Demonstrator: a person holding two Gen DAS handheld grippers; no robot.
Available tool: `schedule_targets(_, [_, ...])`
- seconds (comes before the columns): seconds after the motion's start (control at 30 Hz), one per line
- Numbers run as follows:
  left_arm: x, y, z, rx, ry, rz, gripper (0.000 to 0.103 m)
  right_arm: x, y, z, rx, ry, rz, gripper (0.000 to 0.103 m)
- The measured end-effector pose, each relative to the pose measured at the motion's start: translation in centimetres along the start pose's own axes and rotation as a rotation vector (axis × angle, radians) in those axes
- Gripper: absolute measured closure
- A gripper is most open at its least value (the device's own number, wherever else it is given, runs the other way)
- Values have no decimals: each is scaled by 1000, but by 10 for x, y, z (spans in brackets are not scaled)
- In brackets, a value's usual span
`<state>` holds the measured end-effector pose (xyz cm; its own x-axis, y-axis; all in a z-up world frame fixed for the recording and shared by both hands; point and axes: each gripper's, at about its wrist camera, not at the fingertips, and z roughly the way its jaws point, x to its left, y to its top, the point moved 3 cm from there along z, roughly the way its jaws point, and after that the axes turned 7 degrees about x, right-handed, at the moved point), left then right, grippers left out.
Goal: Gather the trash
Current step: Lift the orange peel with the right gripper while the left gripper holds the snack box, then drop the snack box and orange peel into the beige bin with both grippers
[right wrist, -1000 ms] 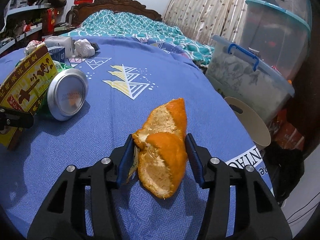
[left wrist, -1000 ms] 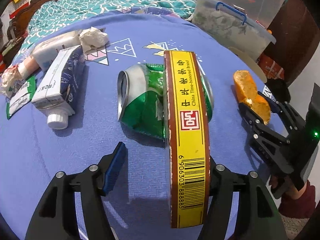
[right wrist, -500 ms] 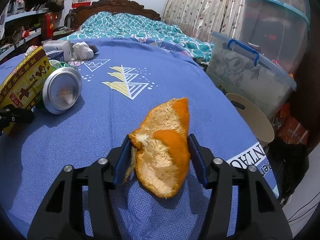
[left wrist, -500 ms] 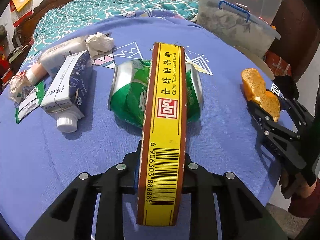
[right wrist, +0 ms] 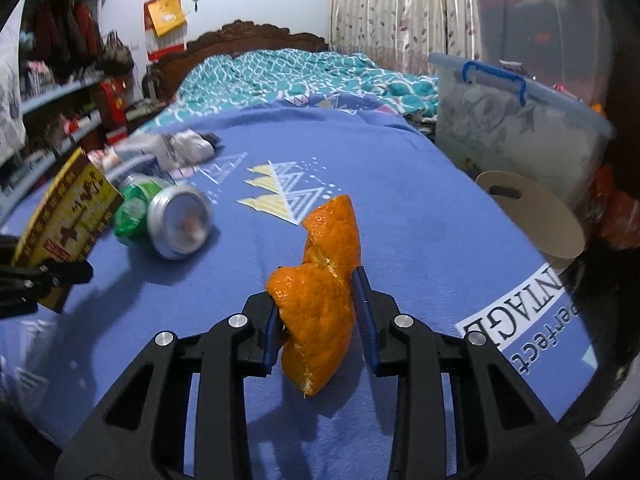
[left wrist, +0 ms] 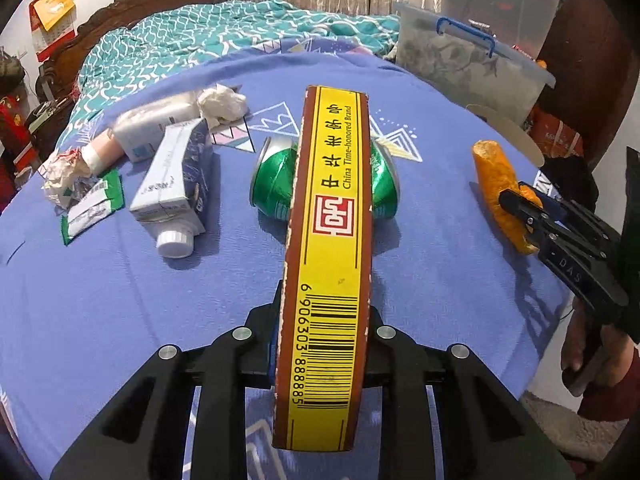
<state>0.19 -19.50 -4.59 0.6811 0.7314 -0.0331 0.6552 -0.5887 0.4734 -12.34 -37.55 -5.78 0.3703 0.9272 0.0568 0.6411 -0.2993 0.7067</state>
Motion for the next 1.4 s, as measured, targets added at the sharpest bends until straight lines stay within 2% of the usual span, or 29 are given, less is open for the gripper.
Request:
schedule_targets(0.27, [-11,9,-19,-41,4,27,81,-12,9,-5,14,182,141,69])
schedule_targets(0.33, [-17,15,-23,-49,-9,42,81,-18,9,-6,15,235,187,69])
schedule_targets(0.43, [-28,27,-27,-60,-34,77,81,-27,11,-7,7,269,225,69])
schedule_targets(0.63, [-73,66,-9,-37,-75,187,81,-53,11,0,-5,264,279,69])
schedule_targets(0.83, [-131,105,27,32,-137,286,81,-95,14,3,-22,242,347,69])
schedule_targets(1.17, [-236,172,88,115,-190,419,81,-202,35,8,-53,112,426,69])
schedule_targets(1.33, [-295,215,122,111,-159,495,81,-264,50,20,-49,50,489,69])
schedule_targets(1.4, [-312,229,137,117,-147,512,80,-284,55,27,-38,37,515,64])
